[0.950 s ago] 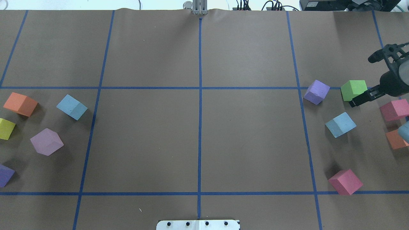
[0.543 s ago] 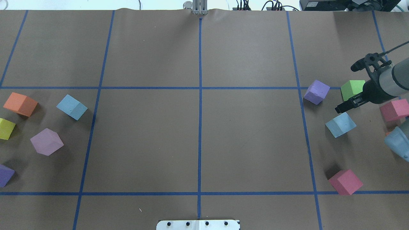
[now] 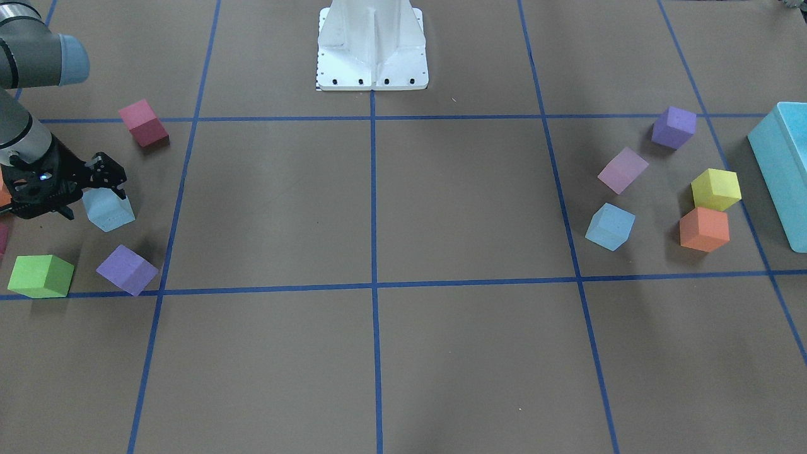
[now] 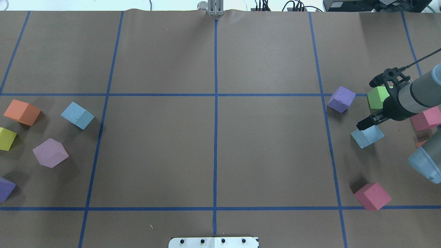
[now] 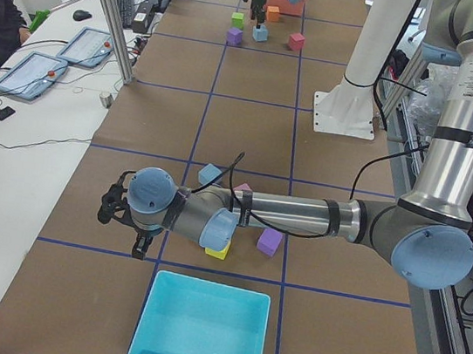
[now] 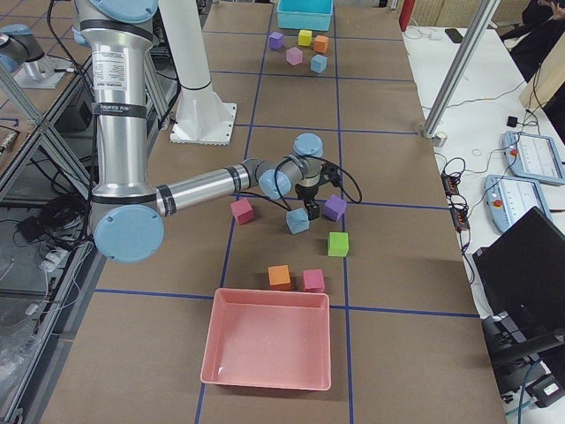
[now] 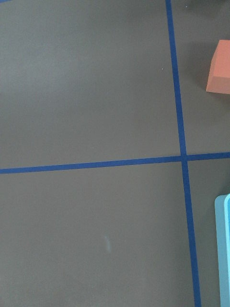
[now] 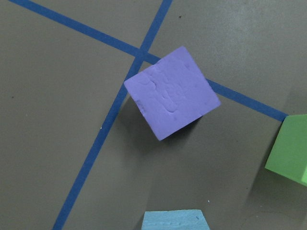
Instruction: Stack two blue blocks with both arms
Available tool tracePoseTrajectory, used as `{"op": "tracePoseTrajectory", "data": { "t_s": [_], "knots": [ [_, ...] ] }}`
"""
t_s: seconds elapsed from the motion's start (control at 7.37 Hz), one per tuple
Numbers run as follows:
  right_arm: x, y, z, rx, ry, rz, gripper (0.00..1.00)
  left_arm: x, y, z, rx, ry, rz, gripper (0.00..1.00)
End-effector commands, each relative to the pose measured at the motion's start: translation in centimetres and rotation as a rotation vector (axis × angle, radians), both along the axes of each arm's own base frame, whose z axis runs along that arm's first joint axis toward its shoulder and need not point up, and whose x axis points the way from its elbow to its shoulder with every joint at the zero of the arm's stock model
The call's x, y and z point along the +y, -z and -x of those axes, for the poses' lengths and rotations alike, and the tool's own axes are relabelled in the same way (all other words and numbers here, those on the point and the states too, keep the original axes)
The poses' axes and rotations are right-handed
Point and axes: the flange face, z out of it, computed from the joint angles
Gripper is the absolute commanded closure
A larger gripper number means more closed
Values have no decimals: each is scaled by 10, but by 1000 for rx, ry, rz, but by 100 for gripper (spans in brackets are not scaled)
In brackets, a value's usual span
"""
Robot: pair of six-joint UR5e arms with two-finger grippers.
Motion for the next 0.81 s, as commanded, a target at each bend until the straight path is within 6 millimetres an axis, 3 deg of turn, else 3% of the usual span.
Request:
{"op": "tracePoseTrajectory", "data": {
  "t_s": [0.0,0.14,0.68],
  "knots": [
    [13,-26,-7,-4,4,-7,0,0,0,0,0,0,0,2],
    [14,-37,-2,-6,11,-10,0,0,1,0,0,0,-1,2],
    [15,-31,17,-9,14,-1,0,0,0,0,0,0,0,2]
  ]
}}
